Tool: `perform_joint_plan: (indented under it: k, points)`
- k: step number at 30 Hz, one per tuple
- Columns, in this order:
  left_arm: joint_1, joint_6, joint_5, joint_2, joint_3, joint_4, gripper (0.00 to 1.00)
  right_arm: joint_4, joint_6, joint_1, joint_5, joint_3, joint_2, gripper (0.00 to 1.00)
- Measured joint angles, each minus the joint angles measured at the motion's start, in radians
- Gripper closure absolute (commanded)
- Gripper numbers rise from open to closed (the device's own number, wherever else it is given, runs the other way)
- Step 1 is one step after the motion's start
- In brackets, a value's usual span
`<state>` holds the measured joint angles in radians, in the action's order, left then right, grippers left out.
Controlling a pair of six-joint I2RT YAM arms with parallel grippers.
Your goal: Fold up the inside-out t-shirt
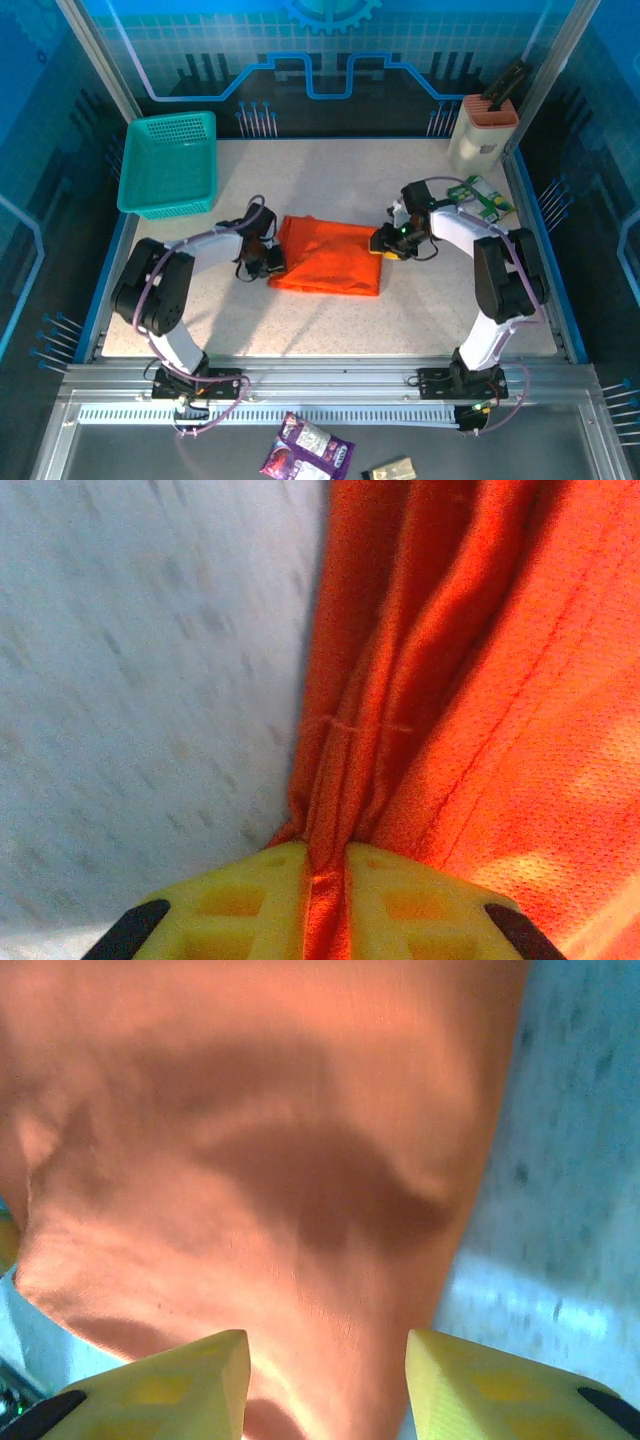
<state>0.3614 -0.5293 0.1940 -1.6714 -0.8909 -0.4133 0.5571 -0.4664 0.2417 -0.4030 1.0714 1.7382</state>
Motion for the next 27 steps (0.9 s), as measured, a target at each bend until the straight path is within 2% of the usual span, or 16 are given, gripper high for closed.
perform_joint_plan:
  k: [5,8,16,23,27]
  points:
    - [0.052,-0.075,0.011,0.076,0.069,0.001,0.81,-0.016,0.001,-0.012,-0.053,-0.115,-0.029,0.53]
    - [0.052,-0.079,-0.034,0.109,0.061,-0.038,0.8,-0.034,0.016,-0.022,-0.071,-0.121,-0.026,0.54]
    - [0.084,-0.074,-0.093,0.114,-0.122,-0.134,0.84,-0.062,0.095,-0.097,-0.115,-0.094,0.056,0.56]
    - [0.208,-0.094,-0.093,-0.063,-0.356,-0.138,0.88,-0.05,0.123,-0.131,-0.174,-0.083,0.09,0.66]
    - [0.268,-0.101,-0.094,-0.201,-0.468,-0.143,0.92,-0.065,0.127,-0.138,-0.202,-0.084,0.098,0.67]
